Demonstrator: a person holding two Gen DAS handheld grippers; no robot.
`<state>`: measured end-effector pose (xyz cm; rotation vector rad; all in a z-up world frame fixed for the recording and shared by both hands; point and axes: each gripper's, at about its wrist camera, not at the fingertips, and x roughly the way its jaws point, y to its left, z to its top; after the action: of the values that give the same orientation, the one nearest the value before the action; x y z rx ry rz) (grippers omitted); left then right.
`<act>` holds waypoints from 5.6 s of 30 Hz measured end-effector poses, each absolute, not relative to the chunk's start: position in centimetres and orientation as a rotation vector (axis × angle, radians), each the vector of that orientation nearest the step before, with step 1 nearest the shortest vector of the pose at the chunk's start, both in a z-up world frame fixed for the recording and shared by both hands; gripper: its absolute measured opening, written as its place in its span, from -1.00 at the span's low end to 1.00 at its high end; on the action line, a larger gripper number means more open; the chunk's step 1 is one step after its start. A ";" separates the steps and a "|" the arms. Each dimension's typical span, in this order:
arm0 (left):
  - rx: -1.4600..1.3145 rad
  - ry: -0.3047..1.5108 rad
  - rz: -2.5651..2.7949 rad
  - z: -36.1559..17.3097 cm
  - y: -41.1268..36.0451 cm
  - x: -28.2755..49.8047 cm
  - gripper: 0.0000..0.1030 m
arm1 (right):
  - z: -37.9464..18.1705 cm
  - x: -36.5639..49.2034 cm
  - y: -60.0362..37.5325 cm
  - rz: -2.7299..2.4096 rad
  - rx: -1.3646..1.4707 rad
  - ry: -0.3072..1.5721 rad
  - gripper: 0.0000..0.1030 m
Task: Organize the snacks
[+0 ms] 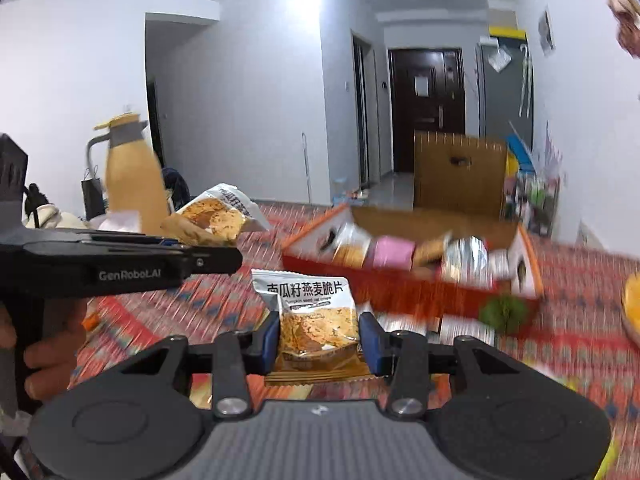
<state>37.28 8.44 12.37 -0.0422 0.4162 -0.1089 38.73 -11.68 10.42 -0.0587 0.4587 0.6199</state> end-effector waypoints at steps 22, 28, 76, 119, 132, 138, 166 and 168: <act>-0.103 0.616 -0.162 5.0 12.0 54.8 -0.24 | 2.6 63.6 -5.5 0.513 0.240 0.742 -0.13; -0.045 0.586 -0.142 6.6 11.5 53.7 0.00 | 3.1 63.3 -5.7 0.531 0.273 0.737 0.14; -0.115 0.512 0.017 7.0 4.0 16.0 0.97 | 4.4 20.9 -26.7 0.286 -0.024 0.489 0.79; -0.084 0.611 -0.037 5.0 0.0 25.6 0.97 | 2.7 27.1 -28.8 0.274 -0.010 0.528 0.70; -0.051 0.572 -0.088 6.5 -1.1 33.8 0.96 | 3.3 34.4 -27.4 0.302 -0.043 0.532 0.49; -0.060 0.596 -0.122 6.3 -0.8 38.3 0.88 | 2.8 38.1 -26.9 0.315 -0.057 0.567 0.17; -0.125 0.669 -0.170 5.8 -0.3 47.3 -0.29 | 2.2 42.2 -26.1 0.340 -0.030 0.594 -0.33; -0.129 0.638 -0.173 6.8 0.2 45.3 -0.29 | 2.8 41.2 -26.1 0.338 -0.030 0.581 -0.33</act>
<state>45.26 0.15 6.81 -0.1290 0.6376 -0.1732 41.18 -26.07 2.77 -0.0295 0.5814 0.3375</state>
